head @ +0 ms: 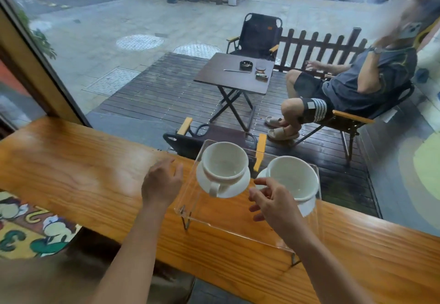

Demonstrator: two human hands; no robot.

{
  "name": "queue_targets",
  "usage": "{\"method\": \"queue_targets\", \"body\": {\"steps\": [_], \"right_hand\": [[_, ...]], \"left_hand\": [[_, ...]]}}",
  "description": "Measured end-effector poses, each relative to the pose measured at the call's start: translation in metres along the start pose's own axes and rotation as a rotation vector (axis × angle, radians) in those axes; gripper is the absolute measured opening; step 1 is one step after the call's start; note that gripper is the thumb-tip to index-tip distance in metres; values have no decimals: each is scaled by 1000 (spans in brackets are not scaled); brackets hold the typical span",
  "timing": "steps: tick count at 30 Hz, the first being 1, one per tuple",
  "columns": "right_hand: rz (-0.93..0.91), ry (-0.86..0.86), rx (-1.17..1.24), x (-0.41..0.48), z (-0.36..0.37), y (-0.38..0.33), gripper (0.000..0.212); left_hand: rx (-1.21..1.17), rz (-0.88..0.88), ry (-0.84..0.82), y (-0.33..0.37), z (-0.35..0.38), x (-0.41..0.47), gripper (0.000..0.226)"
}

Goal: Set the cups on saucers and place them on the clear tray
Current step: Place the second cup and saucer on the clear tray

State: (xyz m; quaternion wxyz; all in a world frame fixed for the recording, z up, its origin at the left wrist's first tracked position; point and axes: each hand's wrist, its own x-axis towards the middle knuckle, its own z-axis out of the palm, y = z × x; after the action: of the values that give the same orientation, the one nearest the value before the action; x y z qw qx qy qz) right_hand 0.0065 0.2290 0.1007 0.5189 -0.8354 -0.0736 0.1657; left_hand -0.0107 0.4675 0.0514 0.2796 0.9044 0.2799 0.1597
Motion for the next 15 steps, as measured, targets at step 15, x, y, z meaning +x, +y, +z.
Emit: {"method": "queue_targets", "body": {"steps": [15], "right_hand": [[194,-51,103,13,32,27,51]], "left_hand": [[478,-61,-439,-127,85,-34,69]]}}
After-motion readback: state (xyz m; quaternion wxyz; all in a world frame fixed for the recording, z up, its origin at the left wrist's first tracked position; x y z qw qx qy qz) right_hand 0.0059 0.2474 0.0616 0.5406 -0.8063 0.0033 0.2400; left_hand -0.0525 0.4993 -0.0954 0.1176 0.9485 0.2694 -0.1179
